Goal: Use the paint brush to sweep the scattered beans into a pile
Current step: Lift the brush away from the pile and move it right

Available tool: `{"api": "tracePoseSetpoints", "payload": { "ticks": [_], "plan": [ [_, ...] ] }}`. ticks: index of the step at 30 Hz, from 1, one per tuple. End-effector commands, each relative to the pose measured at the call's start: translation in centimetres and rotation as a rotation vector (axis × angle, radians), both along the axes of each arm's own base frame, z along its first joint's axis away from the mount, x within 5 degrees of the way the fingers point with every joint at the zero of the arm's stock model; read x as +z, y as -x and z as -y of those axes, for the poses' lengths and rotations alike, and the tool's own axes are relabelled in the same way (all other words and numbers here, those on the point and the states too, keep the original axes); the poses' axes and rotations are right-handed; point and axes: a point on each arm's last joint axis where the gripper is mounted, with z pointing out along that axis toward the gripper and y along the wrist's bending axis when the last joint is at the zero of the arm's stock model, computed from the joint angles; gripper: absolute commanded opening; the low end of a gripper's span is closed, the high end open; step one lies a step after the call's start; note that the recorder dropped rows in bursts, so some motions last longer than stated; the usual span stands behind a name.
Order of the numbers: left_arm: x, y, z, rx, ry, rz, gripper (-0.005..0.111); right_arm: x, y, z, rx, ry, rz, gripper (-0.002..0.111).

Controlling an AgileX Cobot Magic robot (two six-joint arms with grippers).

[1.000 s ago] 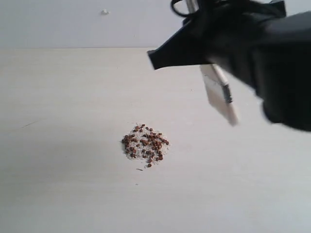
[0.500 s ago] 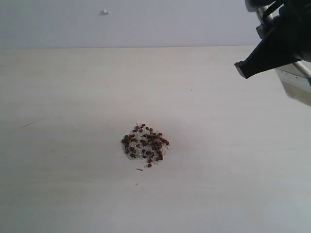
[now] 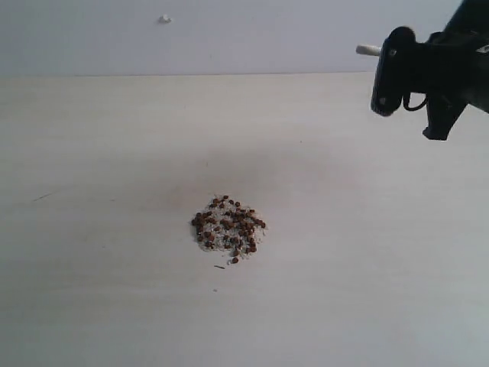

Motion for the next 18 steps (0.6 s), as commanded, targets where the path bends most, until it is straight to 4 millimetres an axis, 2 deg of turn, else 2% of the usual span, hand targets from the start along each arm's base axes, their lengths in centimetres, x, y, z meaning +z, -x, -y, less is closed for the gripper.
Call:
{"api": "tracePoseSetpoints", "payload": {
  "ticks": [1, 4, 6, 7, 10, 14, 15, 18],
  "plan": [
    [0.1, 0.0, 0.0, -0.004, 0.016, 0.005, 0.000, 0.3, -0.3, -1.5, 0.339, 0.354, 0.026, 0.000],
    [0.1, 0.0, 0.0, -0.004, 0.016, 0.005, 0.000, -0.2, 0.2, -2.3, 0.377, 0.342, -0.030, 0.000],
    [0.1, 0.0, 0.0, -0.004, 0.016, 0.005, 0.000, -0.7, 1.1, -2.8, 0.367, 0.248, -0.118, 0.000],
    [0.1, 0.0, 0.0, -0.004, 0.016, 0.005, 0.000, -0.8, 1.5, -3.2, 0.341, 0.157, -0.162, 0.000],
    [0.1, 0.0, 0.0, -0.004, 0.016, 0.005, 0.000, -0.5, 2.9, -4.2, 0.150, -0.315, -0.324, 0.000],
    [0.1, 0.0, 0.0, -0.004, 0.016, 0.005, 0.000, 1.2, 4.3, -5.2, -0.038, -0.839, -0.521, 0.000],
    [0.1, 0.0, 0.0, -0.004, 0.016, 0.005, 0.000, 1.4, 4.8, -5.6, -0.072, -0.935, -0.601, 0.000],
    [0.1, 0.0, 0.0, -0.004, 0.016, 0.005, 0.000, 1.4, 6.4, -6.7, -0.159, -1.062, -0.910, 0.000]
  ]
}}
